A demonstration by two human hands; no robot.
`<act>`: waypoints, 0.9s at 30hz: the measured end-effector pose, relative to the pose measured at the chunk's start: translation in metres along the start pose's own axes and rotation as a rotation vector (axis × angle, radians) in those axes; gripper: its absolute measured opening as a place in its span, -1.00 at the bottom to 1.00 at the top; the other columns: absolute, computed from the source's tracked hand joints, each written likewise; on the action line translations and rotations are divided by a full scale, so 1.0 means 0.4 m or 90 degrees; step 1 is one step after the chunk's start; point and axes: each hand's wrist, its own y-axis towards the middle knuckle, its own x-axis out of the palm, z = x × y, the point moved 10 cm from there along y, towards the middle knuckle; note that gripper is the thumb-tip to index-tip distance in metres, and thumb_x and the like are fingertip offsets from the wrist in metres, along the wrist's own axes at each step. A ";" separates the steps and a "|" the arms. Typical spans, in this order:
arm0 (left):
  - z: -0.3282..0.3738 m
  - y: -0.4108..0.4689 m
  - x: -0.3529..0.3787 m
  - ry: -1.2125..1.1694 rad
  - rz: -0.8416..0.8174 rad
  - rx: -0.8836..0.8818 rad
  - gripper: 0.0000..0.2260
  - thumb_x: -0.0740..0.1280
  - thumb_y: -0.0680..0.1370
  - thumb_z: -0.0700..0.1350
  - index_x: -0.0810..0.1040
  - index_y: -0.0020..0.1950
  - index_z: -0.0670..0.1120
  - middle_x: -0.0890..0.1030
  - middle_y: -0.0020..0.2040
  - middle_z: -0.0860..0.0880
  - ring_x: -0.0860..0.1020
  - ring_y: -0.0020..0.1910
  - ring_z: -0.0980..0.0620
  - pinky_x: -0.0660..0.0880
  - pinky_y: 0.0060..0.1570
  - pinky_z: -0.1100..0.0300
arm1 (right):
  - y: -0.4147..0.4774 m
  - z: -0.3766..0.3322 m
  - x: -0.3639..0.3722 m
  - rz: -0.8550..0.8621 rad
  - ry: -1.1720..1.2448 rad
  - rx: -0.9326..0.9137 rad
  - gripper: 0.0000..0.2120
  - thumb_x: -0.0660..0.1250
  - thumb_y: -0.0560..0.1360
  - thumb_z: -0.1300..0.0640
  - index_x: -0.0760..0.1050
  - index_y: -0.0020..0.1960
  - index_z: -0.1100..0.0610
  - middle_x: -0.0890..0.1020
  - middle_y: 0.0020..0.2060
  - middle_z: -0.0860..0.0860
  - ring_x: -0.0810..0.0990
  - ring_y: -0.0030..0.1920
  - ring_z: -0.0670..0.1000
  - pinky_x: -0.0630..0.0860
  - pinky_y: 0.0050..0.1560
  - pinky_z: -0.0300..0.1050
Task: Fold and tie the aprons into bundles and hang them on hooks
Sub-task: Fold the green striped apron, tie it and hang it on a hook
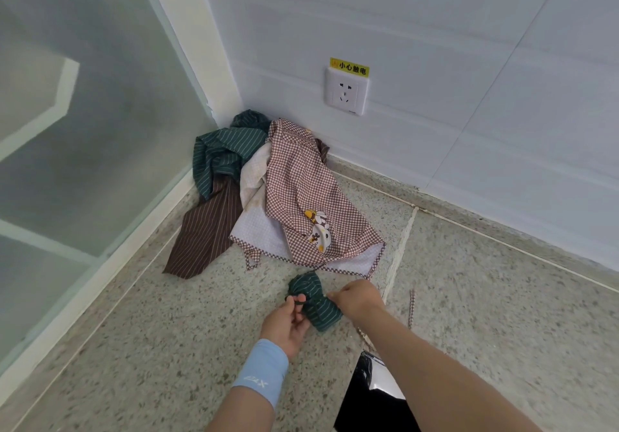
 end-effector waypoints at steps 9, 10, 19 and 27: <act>0.130 -0.046 0.030 0.267 -0.033 0.240 -0.81 0.24 0.64 -0.05 0.56 0.15 -0.10 0.65 0.07 -0.11 0.65 0.02 -0.06 0.62 -0.01 0.02 | -0.039 -0.115 -0.011 -0.062 -0.040 -0.117 -0.73 0.32 0.47 0.00 0.60 0.09 0.11 0.62 -0.06 0.01 0.60 0.02 0.04 0.52 0.01 -0.15; 0.118 -0.050 0.031 0.297 -0.050 0.221 -0.81 0.22 0.65 -0.08 0.56 0.16 -0.09 0.66 0.06 -0.14 0.65 -0.01 -0.07 0.60 -0.07 0.08 | -0.050 -0.121 -0.001 -0.078 0.034 -0.108 -0.75 0.31 0.49 0.06 0.60 0.10 0.14 0.65 -0.04 0.04 0.62 -0.03 0.03 0.58 0.01 -0.13; 0.143 -0.156 0.079 0.408 -0.138 0.278 -0.61 0.49 0.44 -0.23 0.44 0.18 0.01 0.55 0.17 -0.01 0.57 0.14 0.02 0.55 0.16 0.04 | -0.187 -0.126 -0.038 -0.101 0.287 -0.120 -0.74 0.30 0.56 0.15 0.60 0.21 0.05 0.73 -0.04 0.03 0.73 -0.10 0.09 0.59 -0.14 -0.08; 0.285 -0.395 0.323 0.347 -0.354 0.304 -0.74 0.25 0.64 -0.24 0.48 0.31 -0.07 0.61 0.21 -0.13 0.60 0.17 -0.10 0.58 0.12 -0.01 | -0.397 -0.274 -0.378 0.156 0.007 -0.367 -0.37 0.27 0.56 0.07 0.13 0.57 -0.03 0.24 0.52 0.04 0.27 0.49 0.12 0.24 0.47 0.09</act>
